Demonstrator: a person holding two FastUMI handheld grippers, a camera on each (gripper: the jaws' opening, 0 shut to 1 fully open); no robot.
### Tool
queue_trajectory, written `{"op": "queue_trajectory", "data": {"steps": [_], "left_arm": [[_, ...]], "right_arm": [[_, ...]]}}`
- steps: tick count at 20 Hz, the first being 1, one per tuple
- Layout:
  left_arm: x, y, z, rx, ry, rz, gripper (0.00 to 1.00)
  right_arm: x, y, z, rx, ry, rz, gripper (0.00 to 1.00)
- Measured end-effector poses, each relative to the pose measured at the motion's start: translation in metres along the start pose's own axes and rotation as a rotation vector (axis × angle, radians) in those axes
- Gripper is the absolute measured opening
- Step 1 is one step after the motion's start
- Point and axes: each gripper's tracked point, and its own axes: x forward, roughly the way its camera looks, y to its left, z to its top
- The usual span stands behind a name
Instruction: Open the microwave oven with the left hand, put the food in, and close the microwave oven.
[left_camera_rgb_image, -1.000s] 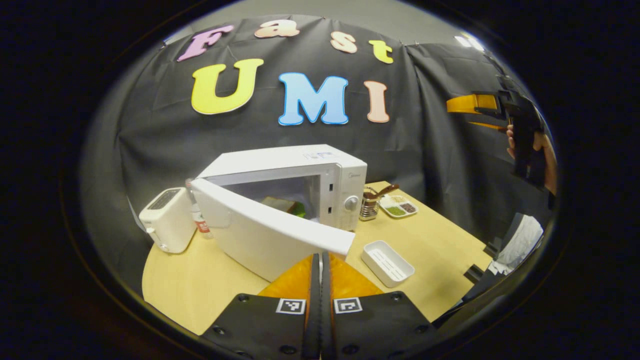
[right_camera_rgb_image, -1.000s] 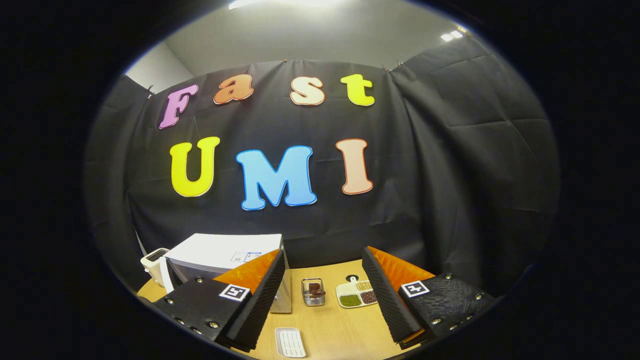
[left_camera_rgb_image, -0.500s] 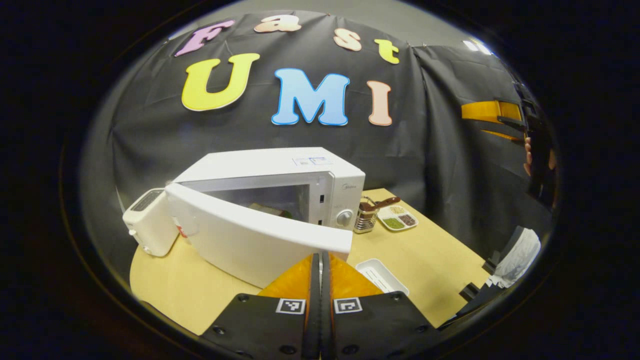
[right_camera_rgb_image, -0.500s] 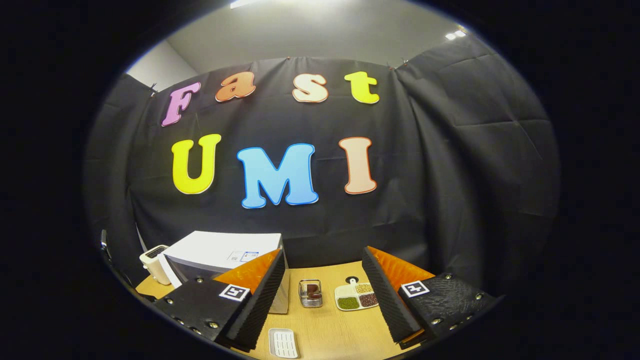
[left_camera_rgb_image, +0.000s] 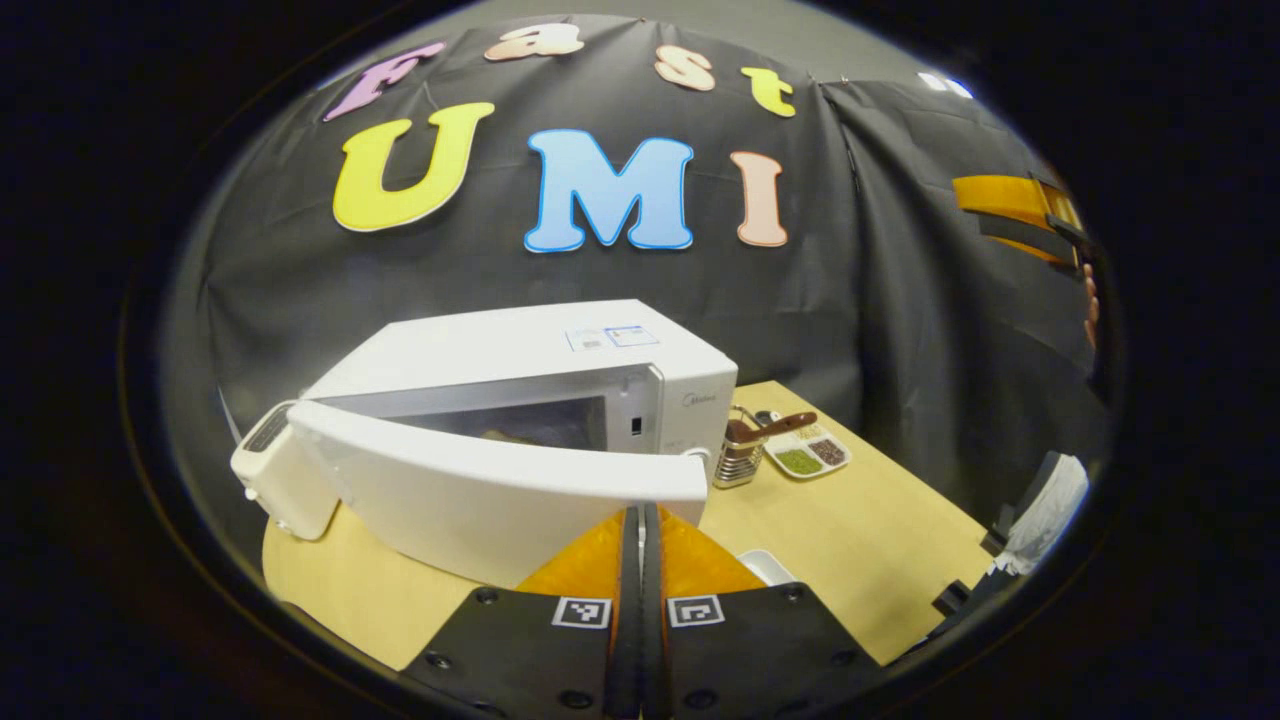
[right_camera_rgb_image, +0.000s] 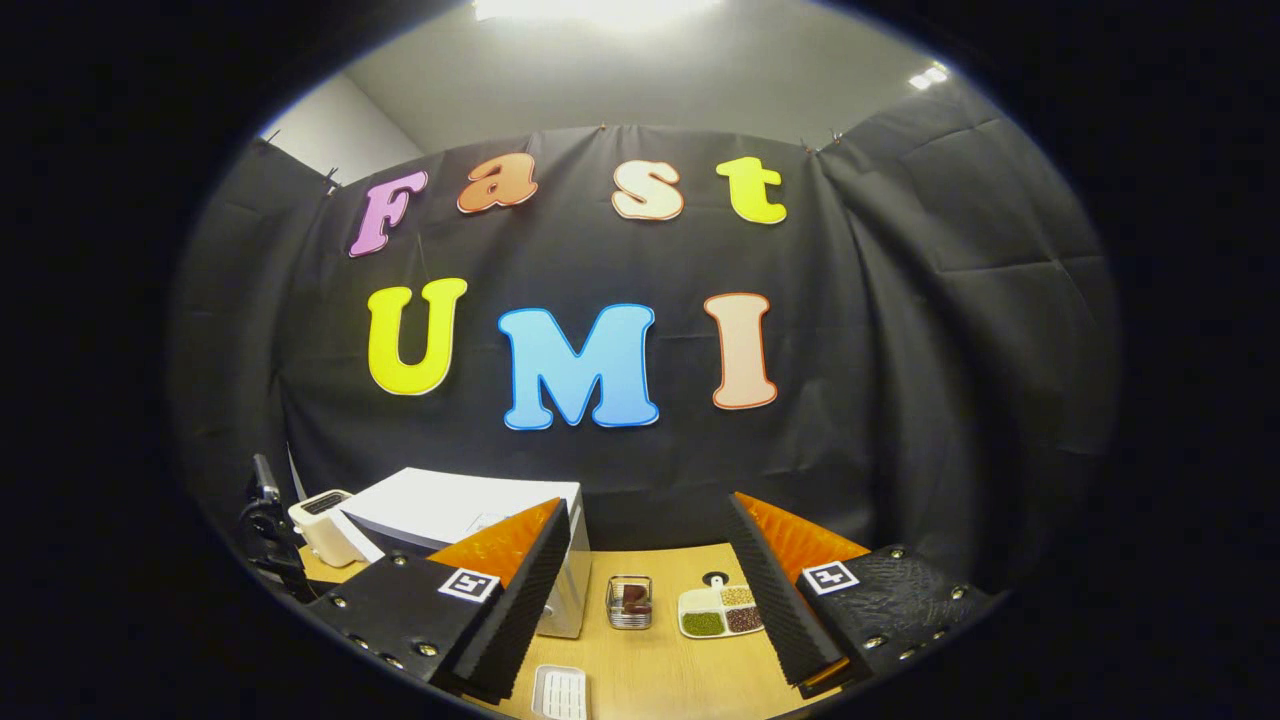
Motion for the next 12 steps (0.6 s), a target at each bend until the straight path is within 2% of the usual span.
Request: {"op": "queue_trajectory", "data": {"steps": [5, 9, 12], "left_arm": [[0.035, 0.004, 0.014, -0.065, 0.012, 0.05, 0.07], [0.057, 0.001, 0.023, -0.044, 0.008, 0.081, 0.07], [0.071, 0.005, 0.03, -0.088, 0.011, 0.083, 0.07]], "right_arm": [[-0.002, -0.017, -0.013, 0.044, 0.039, -0.02, 0.94], [-0.002, -0.038, -0.017, 0.055, 0.043, -0.061, 0.94], [0.002, -0.047, -0.019, 0.057, 0.047, -0.075, 0.94]]}}
